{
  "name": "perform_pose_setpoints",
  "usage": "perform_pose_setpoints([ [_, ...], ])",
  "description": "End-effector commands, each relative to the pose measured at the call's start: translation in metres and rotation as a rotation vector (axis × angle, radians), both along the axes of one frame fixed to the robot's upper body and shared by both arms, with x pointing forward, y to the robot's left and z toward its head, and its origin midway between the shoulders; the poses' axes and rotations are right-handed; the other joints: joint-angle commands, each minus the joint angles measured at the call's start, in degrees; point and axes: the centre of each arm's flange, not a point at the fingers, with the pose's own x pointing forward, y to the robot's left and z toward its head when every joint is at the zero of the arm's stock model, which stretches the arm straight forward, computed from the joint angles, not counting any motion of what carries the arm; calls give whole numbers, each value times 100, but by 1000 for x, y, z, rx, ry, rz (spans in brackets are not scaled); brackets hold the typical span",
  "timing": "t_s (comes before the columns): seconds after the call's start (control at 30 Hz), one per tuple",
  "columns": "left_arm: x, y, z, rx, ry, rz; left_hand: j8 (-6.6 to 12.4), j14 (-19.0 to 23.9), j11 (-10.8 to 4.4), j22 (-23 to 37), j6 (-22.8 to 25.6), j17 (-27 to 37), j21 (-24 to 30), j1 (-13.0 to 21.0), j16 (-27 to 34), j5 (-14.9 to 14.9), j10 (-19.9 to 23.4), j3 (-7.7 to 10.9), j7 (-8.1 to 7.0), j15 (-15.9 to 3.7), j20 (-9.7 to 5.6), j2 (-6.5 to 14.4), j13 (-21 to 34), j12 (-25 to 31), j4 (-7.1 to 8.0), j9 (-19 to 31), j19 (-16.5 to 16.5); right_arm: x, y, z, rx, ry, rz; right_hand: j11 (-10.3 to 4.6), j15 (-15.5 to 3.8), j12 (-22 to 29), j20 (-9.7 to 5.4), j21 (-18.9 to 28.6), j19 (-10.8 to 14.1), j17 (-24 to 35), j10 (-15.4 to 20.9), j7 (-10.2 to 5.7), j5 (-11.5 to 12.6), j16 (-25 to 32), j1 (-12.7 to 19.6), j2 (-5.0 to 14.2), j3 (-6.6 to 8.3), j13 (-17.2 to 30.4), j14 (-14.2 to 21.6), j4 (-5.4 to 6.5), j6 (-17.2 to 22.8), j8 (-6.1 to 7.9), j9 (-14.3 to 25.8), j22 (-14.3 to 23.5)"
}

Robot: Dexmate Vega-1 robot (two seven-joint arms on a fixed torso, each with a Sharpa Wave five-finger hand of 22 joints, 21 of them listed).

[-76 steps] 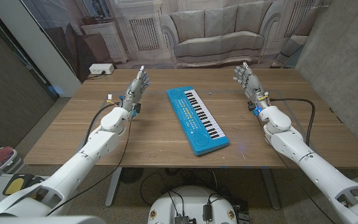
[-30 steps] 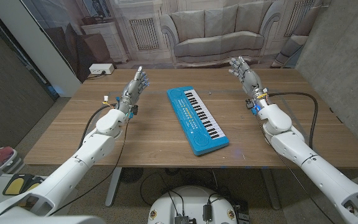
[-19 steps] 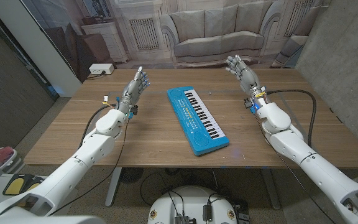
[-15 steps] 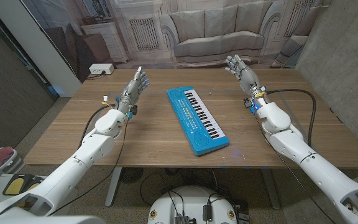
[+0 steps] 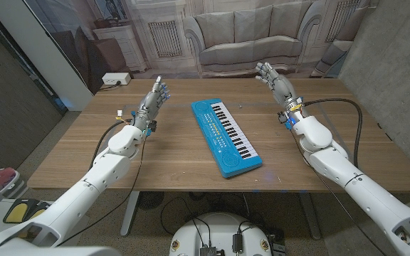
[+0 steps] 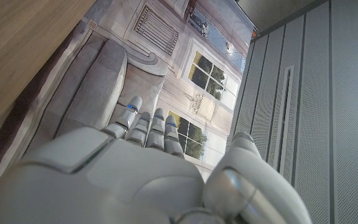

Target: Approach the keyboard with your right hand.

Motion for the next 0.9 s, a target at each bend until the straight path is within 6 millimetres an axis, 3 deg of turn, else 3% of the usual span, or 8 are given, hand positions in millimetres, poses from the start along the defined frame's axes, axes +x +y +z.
perform_pose_setpoints([
  [0.03,2,4,-1,-10,-10,-5,0,33,-38,26,68,31,-8,-17,-7,27,50,-35,5,7,-161,2,-4,-7,21,21,-36,-8,13,5,-51,-41,-27,-22,-10,1,-81,-29,30,18,39,-16,32,-13,16,26,5,19,51,-34,57,17,27,14],
  [0.5,6,9,-1,-1,-9,-10,-11,50,-32,27,78,31,-36,-14,-11,31,81,-58,-1,8,-158,14,-4,-10,23,22,-32,-7,34,11,-136,-88,-85,-47,-42,-6,-77,-88,39,18,53,-51,31,-20,17,29,-3,19,65,-46,65,11,27,16],
  [0.9,7,11,2,4,-8,-5,-8,74,-47,28,110,30,-54,-10,-10,33,107,-72,2,9,-153,24,-4,-10,23,22,-23,-8,39,14,-157,-110,-93,-47,-43,-18,-72,-137,38,20,46,-61,29,-28,3,29,-16,19,60,-46,67,7,28,17],
])
